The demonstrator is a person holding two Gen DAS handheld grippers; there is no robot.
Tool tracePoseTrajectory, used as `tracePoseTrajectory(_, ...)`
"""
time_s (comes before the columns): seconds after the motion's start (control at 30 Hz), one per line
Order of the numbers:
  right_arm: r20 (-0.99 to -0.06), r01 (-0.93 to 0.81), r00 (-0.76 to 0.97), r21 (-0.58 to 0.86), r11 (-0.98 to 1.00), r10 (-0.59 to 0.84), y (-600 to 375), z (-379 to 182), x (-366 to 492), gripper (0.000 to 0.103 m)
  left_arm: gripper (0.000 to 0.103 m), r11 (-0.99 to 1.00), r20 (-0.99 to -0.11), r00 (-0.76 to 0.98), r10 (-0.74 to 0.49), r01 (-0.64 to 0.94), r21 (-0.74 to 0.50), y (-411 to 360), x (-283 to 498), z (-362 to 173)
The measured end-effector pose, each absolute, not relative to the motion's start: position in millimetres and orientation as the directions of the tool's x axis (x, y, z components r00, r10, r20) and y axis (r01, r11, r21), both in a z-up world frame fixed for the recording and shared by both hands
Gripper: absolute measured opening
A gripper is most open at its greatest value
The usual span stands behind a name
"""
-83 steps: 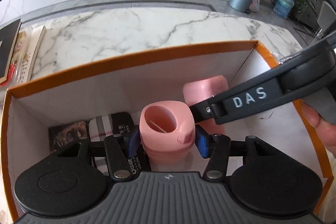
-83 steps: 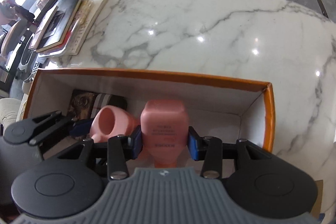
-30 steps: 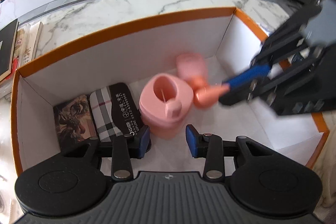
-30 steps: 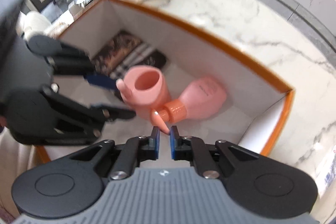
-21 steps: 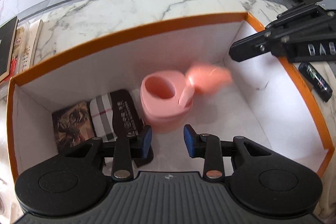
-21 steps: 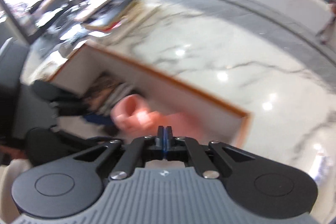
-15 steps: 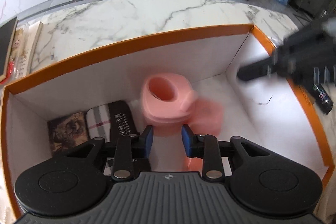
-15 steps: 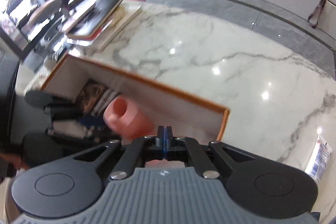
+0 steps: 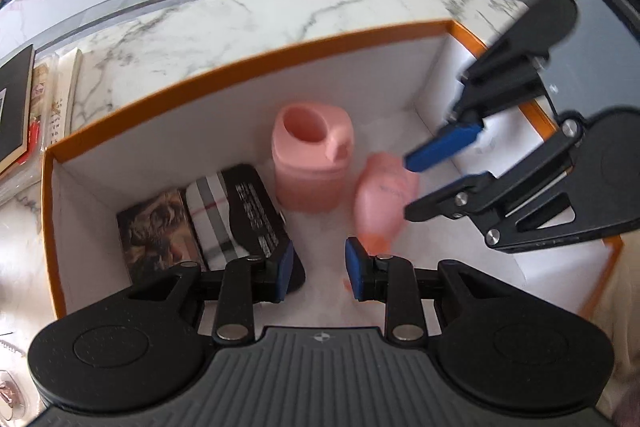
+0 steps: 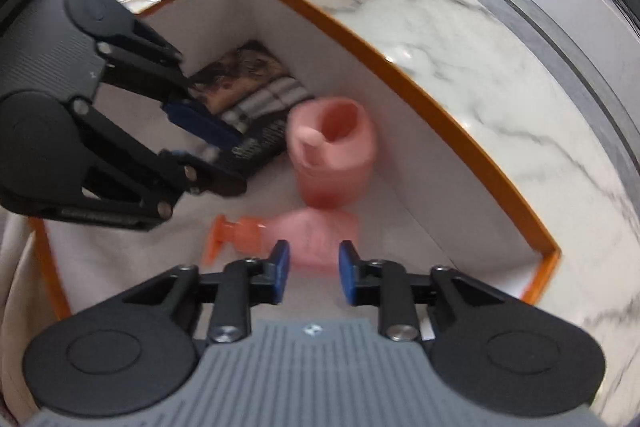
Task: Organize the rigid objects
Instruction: 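Open the right tool and lift it off the pink bottle in the box, then grasp the pink bottle's pump with the right tool and stand it upright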
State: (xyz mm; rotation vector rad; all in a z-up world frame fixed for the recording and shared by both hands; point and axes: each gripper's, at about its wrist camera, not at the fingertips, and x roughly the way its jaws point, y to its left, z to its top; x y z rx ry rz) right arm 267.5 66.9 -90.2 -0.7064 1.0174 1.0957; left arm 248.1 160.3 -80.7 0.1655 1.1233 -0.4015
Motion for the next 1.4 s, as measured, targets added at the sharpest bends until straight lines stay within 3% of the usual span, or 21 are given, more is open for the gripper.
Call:
tracePoseTrajectory(0.2,-0.934,-0.994,0.113,-0.107,0.035,0.340,91.1,-97.3,230.6,0.029,0.033,0.928,-0.907,0.352,-0.231,0.361,-0.096,171.3,239.7,-83.3)
tracePoseTrajectory(0.47,-0.943,-0.917,0.157,-0.250,-0.311,0.295,106.6,-119.5,190.4,0.030,0.033,0.932,-0.916,0.336,-0.218,0.352,-0.093,179.7,235.5,-87.5)
tracePoseTrajectory(0.73,-0.929,-0.824,0.238,-0.348,-0.447,0.285,124.8,-146.2,179.6,0.030,0.033,0.940,-0.913,0.350,-0.212,0.328,-0.093,188.4,233.0,-84.1)
tracePoseTrajectory(0.9,-0.908,-0.859,0.252,-0.369,-0.355,0.333,113.3,-130.7,183.4,0.028,0.033,0.944,-0.906,0.365,-0.217,0.313,-0.100,192.5,229.1,-81.3)
tracePoseTrajectory(1.1,-0.861,-0.930,0.297,-0.359,-0.079,0.413,86.7,-99.9,199.1,0.026,0.033,0.943,-0.888,0.391,-0.244,0.309,-0.124,187.9,231.6,-80.3)
tracePoseTrajectory(1.23,-0.844,-0.943,0.317,-0.230,0.242,0.432,70.6,-82.4,233.2,0.025,0.033,0.944,-0.877,0.408,-0.253,0.305,-0.130,180.7,235.6,-80.5)
tracePoseTrajectory(1.4,-0.813,-0.838,0.339,-0.031,0.545,0.474,55.3,-74.9,275.9,0.025,0.033,0.954,-0.879,0.414,-0.236,0.269,-0.130,175.5,252.4,-83.3)
